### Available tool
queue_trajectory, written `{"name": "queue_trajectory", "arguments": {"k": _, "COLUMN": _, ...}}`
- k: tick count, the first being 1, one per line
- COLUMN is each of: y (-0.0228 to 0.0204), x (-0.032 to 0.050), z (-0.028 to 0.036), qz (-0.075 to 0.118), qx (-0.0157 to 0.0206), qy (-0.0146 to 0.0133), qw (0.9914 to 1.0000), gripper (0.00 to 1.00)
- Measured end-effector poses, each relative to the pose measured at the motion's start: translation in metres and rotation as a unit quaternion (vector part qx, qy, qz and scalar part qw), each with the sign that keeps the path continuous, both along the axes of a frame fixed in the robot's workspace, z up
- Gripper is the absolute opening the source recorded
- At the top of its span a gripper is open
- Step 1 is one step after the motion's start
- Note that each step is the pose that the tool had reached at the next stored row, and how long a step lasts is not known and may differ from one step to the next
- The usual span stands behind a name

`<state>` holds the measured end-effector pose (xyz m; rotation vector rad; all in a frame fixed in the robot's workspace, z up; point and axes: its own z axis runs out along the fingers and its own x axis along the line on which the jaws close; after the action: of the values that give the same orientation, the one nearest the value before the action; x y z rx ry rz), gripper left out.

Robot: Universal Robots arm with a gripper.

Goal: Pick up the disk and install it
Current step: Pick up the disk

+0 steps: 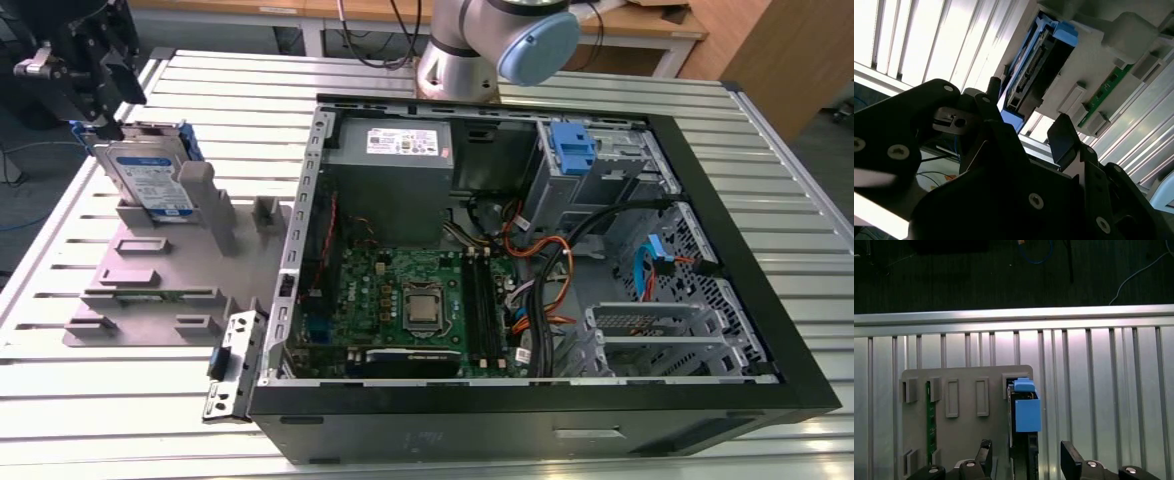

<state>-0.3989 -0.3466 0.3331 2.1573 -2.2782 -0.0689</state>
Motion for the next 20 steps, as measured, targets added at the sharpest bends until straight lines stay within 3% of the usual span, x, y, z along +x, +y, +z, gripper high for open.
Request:
{"name": "queue_trajectory", "arguments": {"k": 3, "y": 0.0, "x": -0.0001, "z": -0.0027, "qz": 0.0, "qx": 0.0001, "qy": -0.0002, "qw": 1.0, "gripper": 0.65}}
{"name": "queue_trajectory", "arguments": {"k": 20, "y": 0.0, "x": 0.0, "z": -0.0335, "qz": 0.0, "qx": -0.0001, "qy": -0.0005, "qw": 1.0, "gripper": 0.65}}
